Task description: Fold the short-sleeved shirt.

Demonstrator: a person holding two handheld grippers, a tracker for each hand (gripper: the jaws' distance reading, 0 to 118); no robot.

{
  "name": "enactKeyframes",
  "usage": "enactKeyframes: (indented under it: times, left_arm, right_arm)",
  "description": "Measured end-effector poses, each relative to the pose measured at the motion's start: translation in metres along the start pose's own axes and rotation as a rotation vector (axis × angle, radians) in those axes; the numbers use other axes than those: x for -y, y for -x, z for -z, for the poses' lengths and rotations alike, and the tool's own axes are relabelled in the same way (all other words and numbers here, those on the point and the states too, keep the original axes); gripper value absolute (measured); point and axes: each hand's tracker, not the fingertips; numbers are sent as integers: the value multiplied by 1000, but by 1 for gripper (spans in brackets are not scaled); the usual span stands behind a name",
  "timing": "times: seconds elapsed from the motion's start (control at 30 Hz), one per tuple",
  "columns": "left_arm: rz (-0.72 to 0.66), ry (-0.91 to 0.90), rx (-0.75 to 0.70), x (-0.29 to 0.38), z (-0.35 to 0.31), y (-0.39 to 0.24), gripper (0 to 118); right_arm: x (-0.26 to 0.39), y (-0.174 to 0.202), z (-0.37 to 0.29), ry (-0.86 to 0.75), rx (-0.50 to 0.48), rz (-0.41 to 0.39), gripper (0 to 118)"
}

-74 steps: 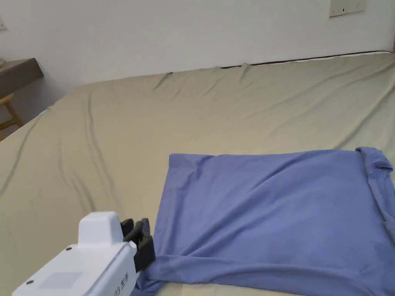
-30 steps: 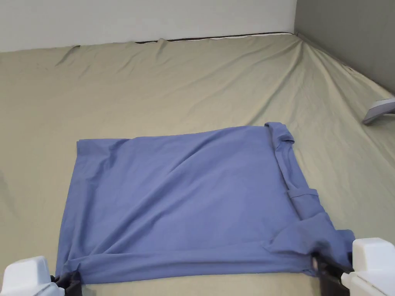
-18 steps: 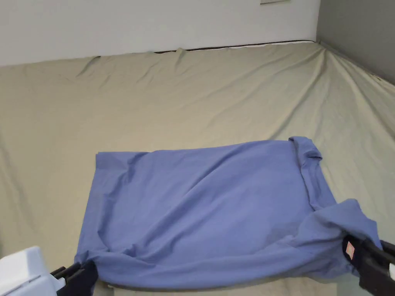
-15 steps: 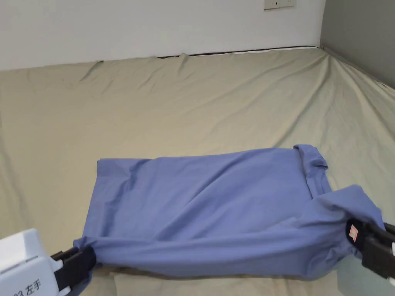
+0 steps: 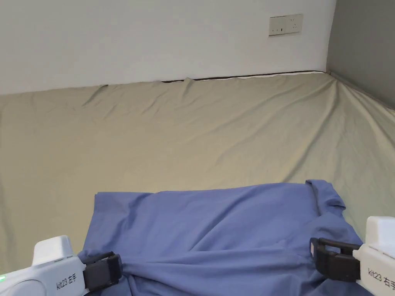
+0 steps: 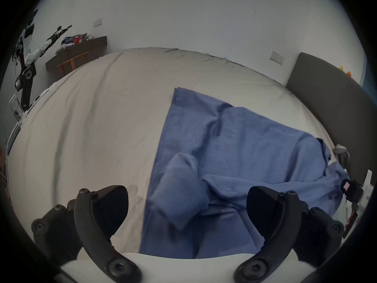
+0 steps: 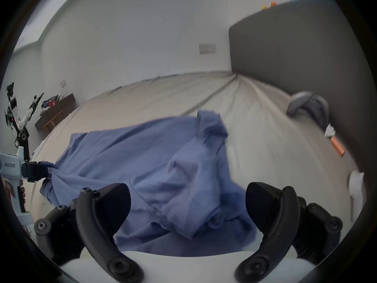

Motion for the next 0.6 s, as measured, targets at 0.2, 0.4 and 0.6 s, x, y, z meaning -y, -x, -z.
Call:
enactKeyframes:
  times: [0.2,0.4,0.6]
  left_arm:
    - [-47,-144,38,2,-80,16,112]
    - [-76,-118,58,43,-114,33,0]
    - [-183,-12,107,65,-74,50,0]
  right_arm:
    - [-16,26,-79,-174,-70,-47,113]
    - [13,55,-127,-330,-160,-148,0]
    - [32,56,-110,-136,-250,-10,0]
